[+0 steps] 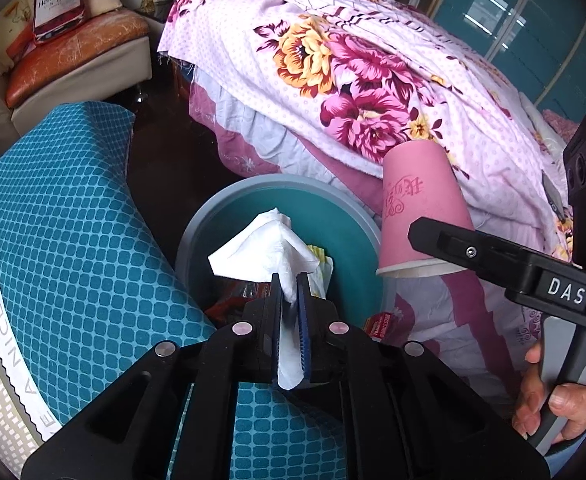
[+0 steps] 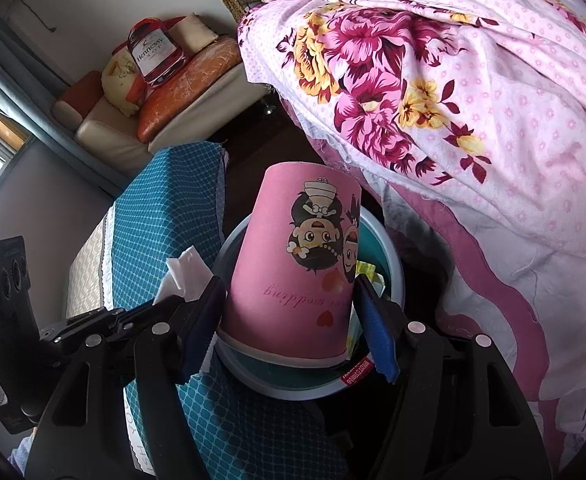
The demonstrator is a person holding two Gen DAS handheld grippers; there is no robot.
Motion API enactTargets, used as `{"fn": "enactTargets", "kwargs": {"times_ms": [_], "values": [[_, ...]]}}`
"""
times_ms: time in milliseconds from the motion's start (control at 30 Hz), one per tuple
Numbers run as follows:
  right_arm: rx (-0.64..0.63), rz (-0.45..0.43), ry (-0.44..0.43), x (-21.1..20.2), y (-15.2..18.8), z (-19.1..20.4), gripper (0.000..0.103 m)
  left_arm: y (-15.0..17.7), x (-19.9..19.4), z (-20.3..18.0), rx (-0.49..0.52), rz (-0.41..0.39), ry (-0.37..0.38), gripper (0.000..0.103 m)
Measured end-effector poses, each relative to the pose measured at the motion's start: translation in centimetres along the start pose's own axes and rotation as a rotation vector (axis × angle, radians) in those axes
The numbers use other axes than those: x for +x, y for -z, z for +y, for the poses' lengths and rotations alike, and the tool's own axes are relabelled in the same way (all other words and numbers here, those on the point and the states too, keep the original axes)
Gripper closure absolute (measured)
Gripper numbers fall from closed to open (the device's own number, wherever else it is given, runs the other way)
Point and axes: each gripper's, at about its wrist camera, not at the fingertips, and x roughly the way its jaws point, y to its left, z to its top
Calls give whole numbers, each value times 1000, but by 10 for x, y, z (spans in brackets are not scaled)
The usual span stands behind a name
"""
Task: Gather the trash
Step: 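Carry the tissue and paper cup over the wastebasket with both tools, then open both tools to drop the tissue and paper cup into the wastebasket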
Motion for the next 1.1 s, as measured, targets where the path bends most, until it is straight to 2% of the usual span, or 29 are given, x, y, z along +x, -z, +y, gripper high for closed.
{"fn": "enactTargets", "kwargs": {"times_ms": [33, 67, 133, 167, 200, 300, 600, 1100], "values": [[1, -1, 0, 0, -1, 0, 40, 0, 1, 0, 0, 0, -4, 86], [2, -1, 1, 0, -2, 0, 40, 0, 2, 0, 1, 0, -5, 79], [3, -2, 2, 1, -3, -1, 40, 0, 2, 0, 0, -5, -15, 59], [4, -1, 5, 1, -4, -2, 40, 0, 2, 0, -1, -11, -24, 41], [5, -1, 6, 1, -4, -2, 40, 0, 0, 0, -2, -24, -40, 28], [9, 0, 10, 1, -5, -1, 40, 1, -5, 2, -4, -45, -78, 12], [-11, 15, 14, 7, -6, 6, 39, 10, -9, 20, -64, -9, -103, 10], [-85, 46, 49, 27, -16, 36, 39, 29, -22, 50, -118, -23, -142, 10]]}}
